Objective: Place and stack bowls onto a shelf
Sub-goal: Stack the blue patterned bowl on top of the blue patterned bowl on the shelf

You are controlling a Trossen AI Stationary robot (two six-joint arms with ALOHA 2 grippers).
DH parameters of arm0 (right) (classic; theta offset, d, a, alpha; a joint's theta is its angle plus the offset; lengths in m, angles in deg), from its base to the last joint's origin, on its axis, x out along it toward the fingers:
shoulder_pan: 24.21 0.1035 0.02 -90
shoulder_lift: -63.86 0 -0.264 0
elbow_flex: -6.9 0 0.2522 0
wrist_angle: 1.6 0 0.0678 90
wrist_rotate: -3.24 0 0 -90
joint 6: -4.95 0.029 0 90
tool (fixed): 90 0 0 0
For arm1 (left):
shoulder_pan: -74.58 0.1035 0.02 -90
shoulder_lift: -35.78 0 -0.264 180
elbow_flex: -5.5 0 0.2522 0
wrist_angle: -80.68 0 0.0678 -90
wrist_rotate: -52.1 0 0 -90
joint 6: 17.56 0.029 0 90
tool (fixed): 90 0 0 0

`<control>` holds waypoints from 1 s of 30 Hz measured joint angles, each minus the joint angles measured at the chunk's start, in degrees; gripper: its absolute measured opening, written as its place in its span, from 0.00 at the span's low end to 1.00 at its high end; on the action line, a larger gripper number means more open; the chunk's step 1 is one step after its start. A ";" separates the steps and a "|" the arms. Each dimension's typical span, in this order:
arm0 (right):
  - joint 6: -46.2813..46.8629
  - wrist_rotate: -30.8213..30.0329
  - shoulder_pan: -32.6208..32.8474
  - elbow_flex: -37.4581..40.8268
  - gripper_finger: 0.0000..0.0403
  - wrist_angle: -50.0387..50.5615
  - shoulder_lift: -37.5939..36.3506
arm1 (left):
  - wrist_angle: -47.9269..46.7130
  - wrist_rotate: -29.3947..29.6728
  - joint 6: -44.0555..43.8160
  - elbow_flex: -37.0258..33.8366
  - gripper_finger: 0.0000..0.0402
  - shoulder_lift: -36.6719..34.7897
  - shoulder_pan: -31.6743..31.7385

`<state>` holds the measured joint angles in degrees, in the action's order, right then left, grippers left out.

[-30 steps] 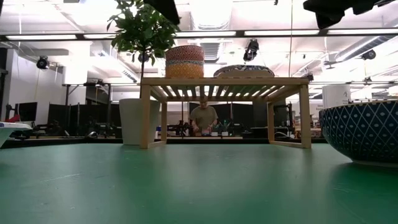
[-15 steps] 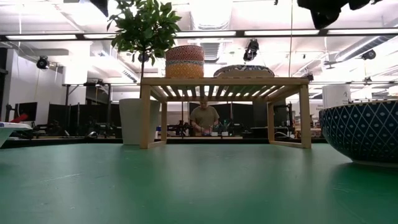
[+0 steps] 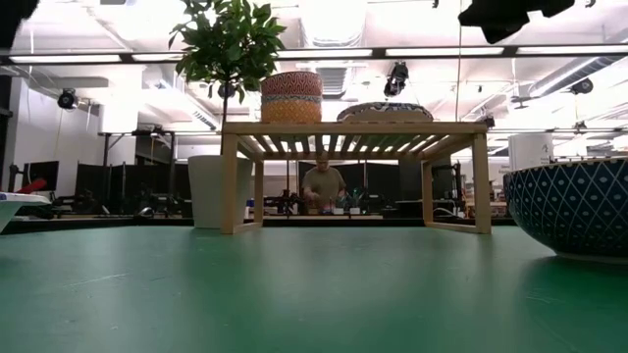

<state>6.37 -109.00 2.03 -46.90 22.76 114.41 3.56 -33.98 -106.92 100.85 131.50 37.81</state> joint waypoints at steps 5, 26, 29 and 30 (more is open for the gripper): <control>-1.06 0.01 0.00 0.00 0.17 0.12 -0.21 | 0.99 0.00 -8.36 -3.99 0.39 1.35 -1.10; -1.01 0.20 0.00 0.02 0.17 1.18 -0.50 | 2.03 -2.16 -7.81 -7.40 0.32 11.50 -1.68; -1.02 0.20 0.00 0.02 0.17 1.20 -0.50 | 2.09 -2.16 -7.70 -7.43 0.25 11.50 -1.71; -1.00 0.20 0.00 0.02 0.17 1.20 -0.50 | 2.17 -2.19 -7.35 -7.43 0.22 11.50 -1.73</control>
<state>5.38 -108.80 2.03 -46.87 23.95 113.90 5.74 -36.16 -114.26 93.42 143.00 36.08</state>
